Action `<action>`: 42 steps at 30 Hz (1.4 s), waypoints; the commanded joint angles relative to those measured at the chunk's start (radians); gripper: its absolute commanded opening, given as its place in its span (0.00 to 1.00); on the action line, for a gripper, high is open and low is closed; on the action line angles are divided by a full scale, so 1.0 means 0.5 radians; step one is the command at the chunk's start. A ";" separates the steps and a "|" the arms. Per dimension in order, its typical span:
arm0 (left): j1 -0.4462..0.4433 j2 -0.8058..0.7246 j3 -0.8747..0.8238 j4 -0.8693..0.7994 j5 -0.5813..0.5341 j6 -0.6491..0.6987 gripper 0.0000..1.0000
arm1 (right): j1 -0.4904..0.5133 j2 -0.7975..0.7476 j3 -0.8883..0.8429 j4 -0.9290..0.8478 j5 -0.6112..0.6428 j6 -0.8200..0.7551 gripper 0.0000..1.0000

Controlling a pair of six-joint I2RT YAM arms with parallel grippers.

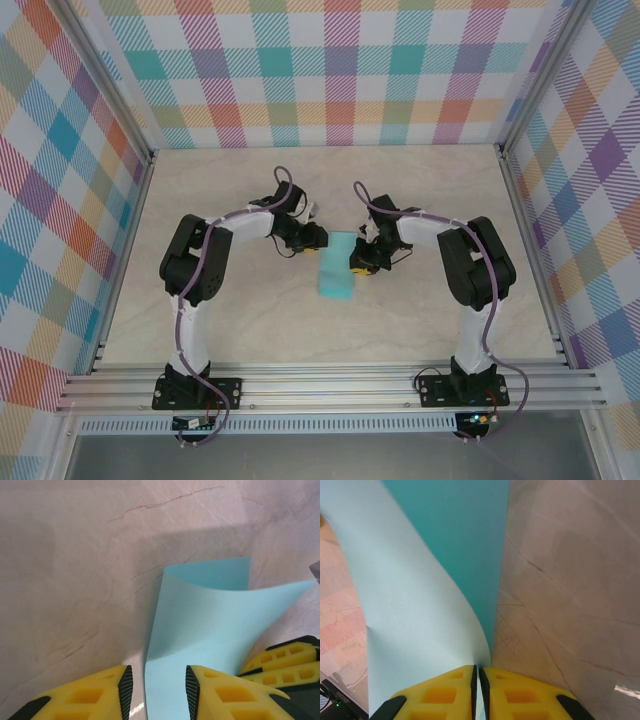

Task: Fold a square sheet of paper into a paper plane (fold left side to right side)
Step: First fold the square sheet of paper in half at the center of the table.

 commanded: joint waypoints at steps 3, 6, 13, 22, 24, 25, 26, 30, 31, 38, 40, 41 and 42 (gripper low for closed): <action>0.010 -0.178 -0.077 0.116 0.138 -0.026 0.31 | 0.019 0.099 -0.064 -0.151 0.215 -0.013 0.13; -0.029 -0.133 -0.030 0.118 0.180 -0.034 0.30 | 0.018 0.102 -0.058 -0.153 0.215 -0.013 0.13; -0.078 0.082 0.157 0.051 0.158 -0.029 0.30 | 0.016 0.106 -0.047 -0.162 0.214 -0.011 0.13; -0.069 0.234 0.280 -0.074 -0.050 0.006 0.31 | 0.015 0.112 -0.039 -0.179 0.225 -0.017 0.13; -0.059 0.244 0.283 -0.078 -0.102 -0.007 0.31 | 0.016 0.112 -0.044 -0.176 0.227 -0.019 0.13; -0.050 0.249 0.284 -0.079 -0.119 -0.017 0.31 | 0.016 0.112 -0.044 -0.178 0.228 -0.020 0.13; -0.038 0.255 0.287 -0.082 -0.133 -0.023 0.31 | 0.015 0.114 -0.047 -0.176 0.231 -0.018 0.13; 0.008 0.270 0.324 -0.088 -0.149 -0.038 0.32 | 0.015 0.112 -0.047 -0.176 0.230 -0.021 0.13; 0.018 0.272 0.341 -0.088 -0.140 -0.039 0.32 | 0.015 0.112 -0.047 -0.176 0.230 -0.021 0.13; 0.035 0.185 0.401 -0.078 -0.069 -0.023 0.33 | 0.015 0.106 -0.052 -0.161 0.215 -0.014 0.13; 0.035 0.138 0.370 -0.056 -0.044 -0.014 0.33 | 0.016 0.103 -0.052 -0.162 0.215 -0.018 0.13; 0.035 0.116 0.348 -0.049 -0.032 -0.014 0.33 | 0.016 0.100 -0.052 -0.161 0.218 -0.017 0.14; 0.035 0.093 0.330 -0.038 -0.015 -0.014 0.32 | 0.017 0.102 -0.051 -0.163 0.218 -0.019 0.13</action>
